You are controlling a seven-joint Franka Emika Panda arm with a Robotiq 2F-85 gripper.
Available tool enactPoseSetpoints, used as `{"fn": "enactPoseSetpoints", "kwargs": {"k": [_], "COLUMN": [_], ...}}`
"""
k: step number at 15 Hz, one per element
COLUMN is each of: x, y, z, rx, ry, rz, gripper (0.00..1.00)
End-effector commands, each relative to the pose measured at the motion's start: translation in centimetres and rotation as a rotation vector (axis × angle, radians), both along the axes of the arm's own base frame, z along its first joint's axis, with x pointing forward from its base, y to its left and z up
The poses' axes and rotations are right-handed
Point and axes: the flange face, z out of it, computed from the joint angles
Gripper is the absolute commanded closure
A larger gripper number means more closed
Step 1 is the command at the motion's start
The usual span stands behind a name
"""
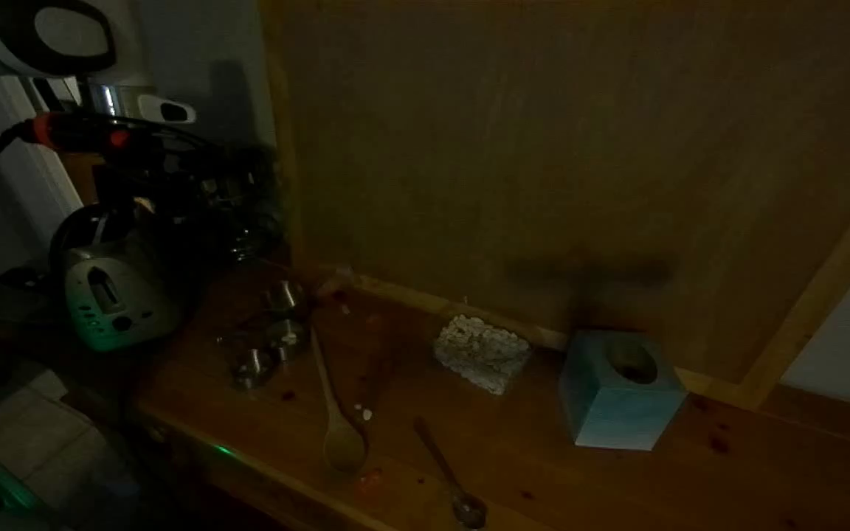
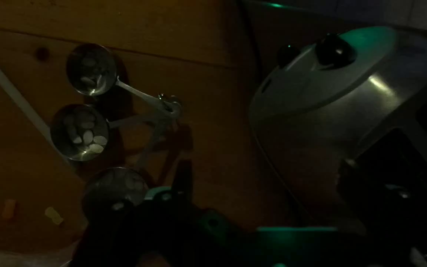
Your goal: Pick up the orange object and put it on the wooden spoon, pick up the wooden spoon and pour the substance into the topmost silver measuring cup
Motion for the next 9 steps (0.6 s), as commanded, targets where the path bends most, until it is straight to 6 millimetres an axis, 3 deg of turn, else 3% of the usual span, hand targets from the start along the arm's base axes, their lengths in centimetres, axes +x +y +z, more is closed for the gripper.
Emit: {"fn": "enactPoseSetpoints", "kwargs": {"k": [1,9], "x": [0.02,0.38], "y": [0.01,-0.64], "z": [0.04,0.49], "rx": [0.000,0.029], "ry": [0.000,-0.024], "rz": [0.000,-0.033], "gripper": [0.00,0.00]}}
